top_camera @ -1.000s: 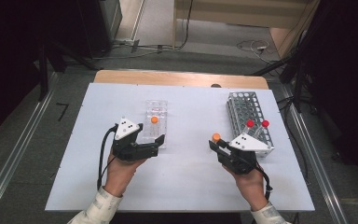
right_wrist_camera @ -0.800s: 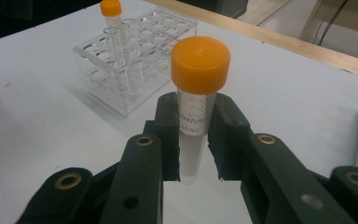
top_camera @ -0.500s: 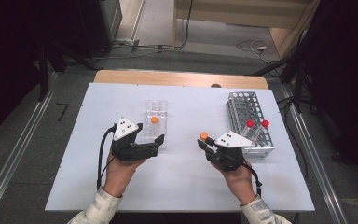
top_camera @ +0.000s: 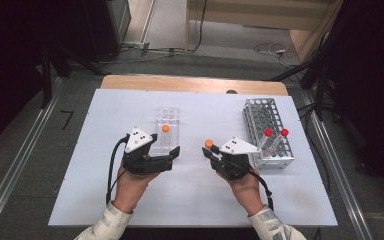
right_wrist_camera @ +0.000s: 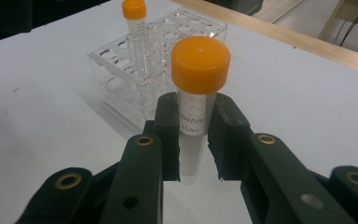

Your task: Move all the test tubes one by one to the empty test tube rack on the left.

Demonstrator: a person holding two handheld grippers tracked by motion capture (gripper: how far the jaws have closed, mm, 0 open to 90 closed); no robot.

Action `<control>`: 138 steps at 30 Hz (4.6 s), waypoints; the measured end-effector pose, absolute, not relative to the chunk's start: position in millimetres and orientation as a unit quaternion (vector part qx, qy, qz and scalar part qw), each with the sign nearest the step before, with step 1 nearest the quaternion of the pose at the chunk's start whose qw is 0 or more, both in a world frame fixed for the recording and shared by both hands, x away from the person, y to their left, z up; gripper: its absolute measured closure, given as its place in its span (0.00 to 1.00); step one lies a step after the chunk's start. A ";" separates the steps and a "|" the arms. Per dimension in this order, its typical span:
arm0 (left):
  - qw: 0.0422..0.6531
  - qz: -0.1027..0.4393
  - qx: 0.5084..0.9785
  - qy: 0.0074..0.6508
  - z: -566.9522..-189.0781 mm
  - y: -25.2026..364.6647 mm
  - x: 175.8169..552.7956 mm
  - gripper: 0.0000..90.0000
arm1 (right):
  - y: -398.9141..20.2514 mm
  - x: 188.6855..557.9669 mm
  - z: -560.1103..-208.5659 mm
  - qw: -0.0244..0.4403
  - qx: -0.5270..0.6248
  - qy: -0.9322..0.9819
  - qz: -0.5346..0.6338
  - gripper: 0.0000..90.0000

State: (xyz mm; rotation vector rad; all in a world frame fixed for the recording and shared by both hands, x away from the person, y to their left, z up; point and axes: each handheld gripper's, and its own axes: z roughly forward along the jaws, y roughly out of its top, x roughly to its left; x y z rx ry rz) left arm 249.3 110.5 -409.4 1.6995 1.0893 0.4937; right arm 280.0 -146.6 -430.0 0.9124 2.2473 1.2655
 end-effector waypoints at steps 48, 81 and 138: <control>0.507 0.189 0.741 0.397 -416.6 77.2 248.2 0.78 | -99.5 266.9 -438.4 0.161 0.284 0.827 0.457 0.72; 0.531 0.197 0.704 0.428 -383.9 112.2 250.8 0.78 | -218.6 273.2 -446.4 0.211 0.392 0.781 0.439 0.22; 0.474 0.257 0.699 0.470 -419.1 119.7 280.7 0.39 | -243.8 272.7 -445.2 0.221 0.409 0.769 0.439 0.23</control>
